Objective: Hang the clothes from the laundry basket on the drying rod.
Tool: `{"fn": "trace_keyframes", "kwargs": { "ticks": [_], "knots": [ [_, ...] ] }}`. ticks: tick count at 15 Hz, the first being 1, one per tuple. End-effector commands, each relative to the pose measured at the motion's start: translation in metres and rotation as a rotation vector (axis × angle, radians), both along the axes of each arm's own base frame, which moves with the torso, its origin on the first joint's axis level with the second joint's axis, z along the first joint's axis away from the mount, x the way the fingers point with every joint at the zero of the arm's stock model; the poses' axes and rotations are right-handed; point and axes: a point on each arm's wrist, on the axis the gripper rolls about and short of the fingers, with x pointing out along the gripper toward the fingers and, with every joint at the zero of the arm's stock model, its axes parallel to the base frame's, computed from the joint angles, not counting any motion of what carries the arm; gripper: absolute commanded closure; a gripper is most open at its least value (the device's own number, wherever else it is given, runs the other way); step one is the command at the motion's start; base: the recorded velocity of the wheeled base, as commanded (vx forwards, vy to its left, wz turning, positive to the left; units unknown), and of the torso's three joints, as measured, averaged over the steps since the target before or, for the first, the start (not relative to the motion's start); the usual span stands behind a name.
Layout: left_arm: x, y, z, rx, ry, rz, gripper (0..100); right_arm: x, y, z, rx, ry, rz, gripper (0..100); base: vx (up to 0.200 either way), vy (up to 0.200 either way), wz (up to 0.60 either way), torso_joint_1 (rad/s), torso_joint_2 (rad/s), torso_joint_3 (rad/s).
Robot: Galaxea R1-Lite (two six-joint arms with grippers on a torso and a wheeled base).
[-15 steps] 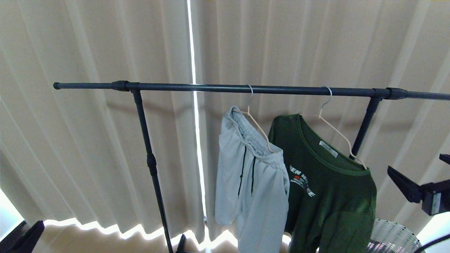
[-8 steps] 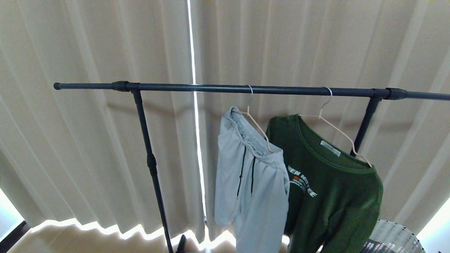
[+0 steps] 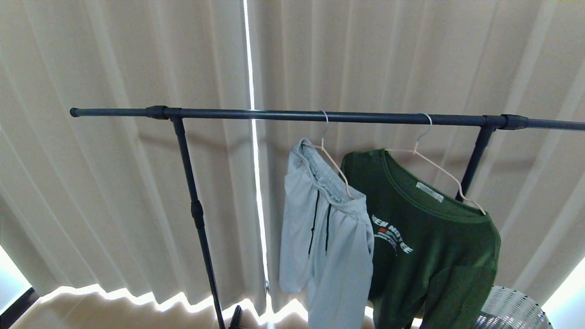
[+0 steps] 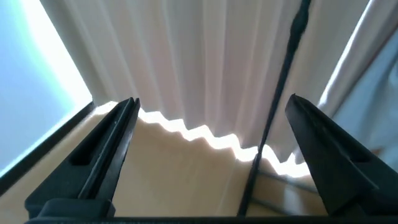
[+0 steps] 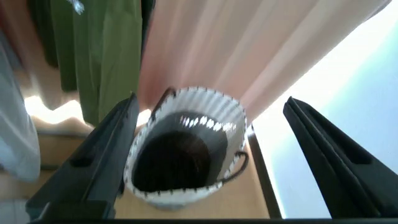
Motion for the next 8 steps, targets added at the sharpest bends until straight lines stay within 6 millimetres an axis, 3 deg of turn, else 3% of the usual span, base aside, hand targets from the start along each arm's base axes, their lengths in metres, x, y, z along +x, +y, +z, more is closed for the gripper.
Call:
{"fn": "trace_keyframes", "kwargs": {
  "ticks": [1, 4, 8],
  "knots": [
    [0.000, -0.001, -0.005, -0.012, -0.007, -0.056, 0, -0.011, 0.001, -0.011, 0.011, -0.112, 0.044, 0, 0.000, 0.000, 0.00, 0.000, 0.00, 0.000],
    [0.001, -0.005, -0.006, -0.040, -0.014, -0.206, 0, -0.007, 0.004, -0.016, 0.124, -0.175, 0.162, 0, 0.000, 0.000, 0.00, 0.000, 0.00, 0.000],
    [0.001, -0.005, -0.006, -0.052, -0.028, -0.208, 0, 0.001, 0.006, -0.026, 0.273, -0.245, 0.221, 0, 0.000, 0.000, 0.00, 0.000, 0.00, 0.000]
  ]
}}
